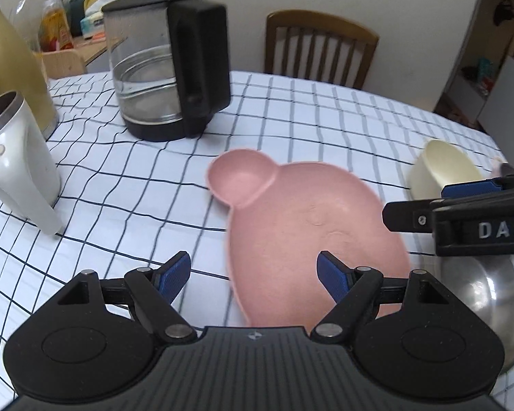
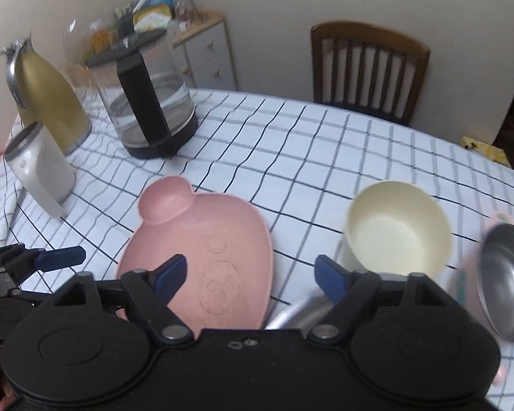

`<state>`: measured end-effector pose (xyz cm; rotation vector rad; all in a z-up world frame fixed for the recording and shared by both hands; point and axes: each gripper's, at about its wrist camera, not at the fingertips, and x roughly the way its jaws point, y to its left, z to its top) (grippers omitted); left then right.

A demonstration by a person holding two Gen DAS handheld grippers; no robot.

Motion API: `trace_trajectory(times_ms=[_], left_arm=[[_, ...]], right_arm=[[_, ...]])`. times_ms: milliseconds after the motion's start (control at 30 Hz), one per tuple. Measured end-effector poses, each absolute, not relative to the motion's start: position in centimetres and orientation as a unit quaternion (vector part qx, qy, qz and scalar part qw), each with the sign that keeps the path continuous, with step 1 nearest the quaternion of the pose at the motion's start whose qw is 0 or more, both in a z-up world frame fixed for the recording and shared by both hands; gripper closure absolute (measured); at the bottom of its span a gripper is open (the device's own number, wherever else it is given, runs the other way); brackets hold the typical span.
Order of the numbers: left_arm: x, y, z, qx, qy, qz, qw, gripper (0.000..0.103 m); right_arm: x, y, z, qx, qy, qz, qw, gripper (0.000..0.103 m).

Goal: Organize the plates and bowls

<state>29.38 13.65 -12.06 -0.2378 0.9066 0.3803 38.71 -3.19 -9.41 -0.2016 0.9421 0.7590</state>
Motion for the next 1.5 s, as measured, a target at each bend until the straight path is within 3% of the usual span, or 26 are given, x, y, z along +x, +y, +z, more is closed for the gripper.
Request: trace_trajectory(times_ms=[100,167,300,433,500,667,867,1500], left_arm=[[29.9,14.3,-12.7,-0.118,0.444,0.187,0.868,0.023],[30.4,14.7,-13.2,-0.128,0.453,0.183,0.863,0.039],[31.0,15.2,-14.0,-0.137,0.464,0.182,0.856,0.045],[31.3,15.7,-14.7,-0.154,0.475,0.179,0.848,0.066],[31.3,15.9,-14.9,-0.164,0.477,0.179,0.845,0.067],[31.3,16.1,-15.2,-0.176,0.480,0.176,0.841,0.081],[31.3,16.2,-15.4,-0.180,0.480,0.178,0.840,0.084],[25.9,15.5,-11.1,-0.178,0.461,0.162,0.854,0.085]], right_arm=[[39.8,-1.7,-10.6,-0.111,0.456,0.355,0.809,0.028],[40.4,-1.0,-11.4,-0.117,0.469,0.355,0.800,0.034],[41.5,-0.2,-12.9,-0.121,0.496,0.346,0.787,0.042],[42.4,0.0,-14.1,-0.117,0.519,0.334,0.778,0.054],[42.7,-0.1,-14.5,-0.115,0.524,0.331,0.777,0.059],[43.0,-0.3,-14.5,-0.107,0.526,0.335,0.775,0.077],[43.1,-0.3,-14.6,-0.118,0.523,0.330,0.777,0.091],[38.5,-2.5,-10.6,-0.064,0.510,0.322,0.795,0.094]])
